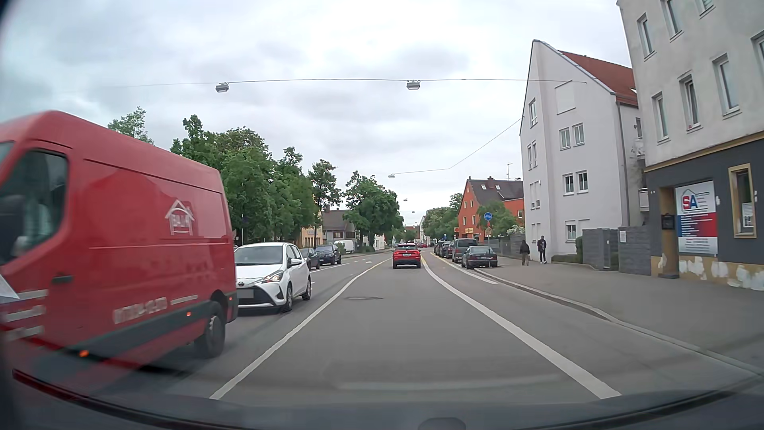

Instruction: Follow the waypoints while adhering to traffic rules and regulations

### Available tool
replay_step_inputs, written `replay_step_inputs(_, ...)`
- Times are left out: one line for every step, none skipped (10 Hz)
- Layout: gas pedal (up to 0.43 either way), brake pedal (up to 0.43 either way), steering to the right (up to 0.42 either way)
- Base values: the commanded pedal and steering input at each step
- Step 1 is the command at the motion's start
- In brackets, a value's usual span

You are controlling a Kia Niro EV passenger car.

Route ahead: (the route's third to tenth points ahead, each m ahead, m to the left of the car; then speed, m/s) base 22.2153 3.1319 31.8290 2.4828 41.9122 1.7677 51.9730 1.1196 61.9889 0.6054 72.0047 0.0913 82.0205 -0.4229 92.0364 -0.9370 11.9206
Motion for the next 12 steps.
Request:
replay_step_inputs(0.177,0.000,-0.009)
replay_step_inputs(0.177,0.000,-0.007)
replay_step_inputs(0.177,0.000,-0.004)
replay_step_inputs(0.169,0.000,-0.003)
replay_step_inputs(0.169,0.000,-0.003)
replay_step_inputs(0.157,0.000,-0.003)
replay_step_inputs(0.157,0.000,-0.003)
replay_step_inputs(0.150,0.000,-0.002)
replay_step_inputs(0.138,0.000,-0.001)
replay_step_inputs(0.138,0.000,-0.001)
replay_step_inputs(0.138,0.000,-0.001)
replay_step_inputs(0.138,0.000,0.000)
